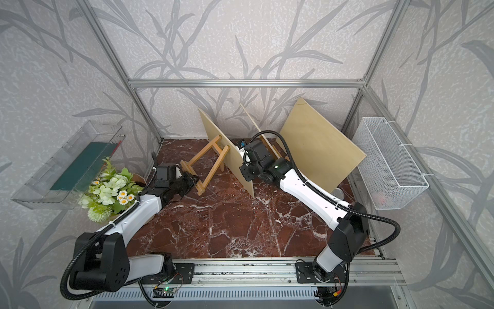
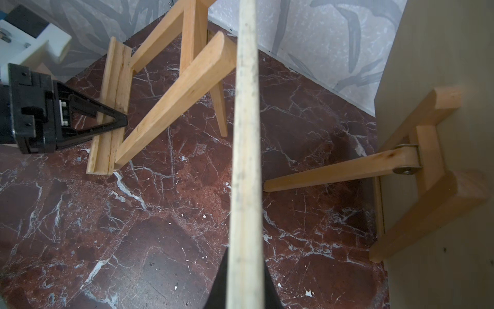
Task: Assemble the easel
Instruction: Place the easel at the center of the board.
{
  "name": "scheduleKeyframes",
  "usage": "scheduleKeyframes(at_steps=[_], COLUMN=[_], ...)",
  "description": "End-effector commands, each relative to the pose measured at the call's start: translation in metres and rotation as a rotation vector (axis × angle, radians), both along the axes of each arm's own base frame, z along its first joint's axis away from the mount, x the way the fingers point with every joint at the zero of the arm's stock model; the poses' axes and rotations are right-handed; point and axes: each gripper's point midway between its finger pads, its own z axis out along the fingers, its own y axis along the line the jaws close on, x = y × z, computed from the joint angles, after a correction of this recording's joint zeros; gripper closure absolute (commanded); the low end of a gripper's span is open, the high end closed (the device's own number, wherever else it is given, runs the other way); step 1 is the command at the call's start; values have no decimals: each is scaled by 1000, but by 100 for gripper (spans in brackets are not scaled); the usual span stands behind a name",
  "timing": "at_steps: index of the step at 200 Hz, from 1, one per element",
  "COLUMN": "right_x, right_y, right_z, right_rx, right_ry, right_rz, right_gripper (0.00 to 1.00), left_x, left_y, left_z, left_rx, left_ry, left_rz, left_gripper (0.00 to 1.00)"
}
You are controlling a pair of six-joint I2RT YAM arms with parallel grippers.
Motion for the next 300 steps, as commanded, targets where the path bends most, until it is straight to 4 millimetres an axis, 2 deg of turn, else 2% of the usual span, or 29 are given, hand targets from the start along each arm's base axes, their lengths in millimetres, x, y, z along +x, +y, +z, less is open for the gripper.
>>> scheduleKeyframes(at_steps=[1,29,70,111,131,147,163,197,250,280,300], right_x=[-10,-10,-7,-10,-14,-16,-17,-19,-21,-22,-23], right_y=[9,11,13,19,25,29,32,35,30,30,32], right_z=[39,36,44,47,48,50,52,49,29,28,30], right_rx=[74,57,54,75,88,98,114,114,83,68,65], right_ry=[-76,-77,-95,-94,-84,-83,-74,-65,-42,-52,-59], right_rz=[67,64,45,44,59,59,61,67,40,44,48], right_gripper=[100,100,100,100,100,100,100,100,100,100,100], left_x=[6,-11,-40,-79,-96,-102,-107,-101,-86,-84,-90], left_y=[-15,-14,-5,28,43,46,49,43,8,-1,1], left_z=[21,-2,-52,-105,-125,-136,-144,-149,-154,-156,-165], left_rx=[-15,-20,25,210,269,277,278,251,61,16,17], left_ry=[-139,-107,41,309,420,461,510,543,496,510,567], left_rz=[-101,-102,-79,-11,42,61,95,68,-19,-54,-41], left_gripper=[100,100,100,100,100,100,100,100,100,100,100])
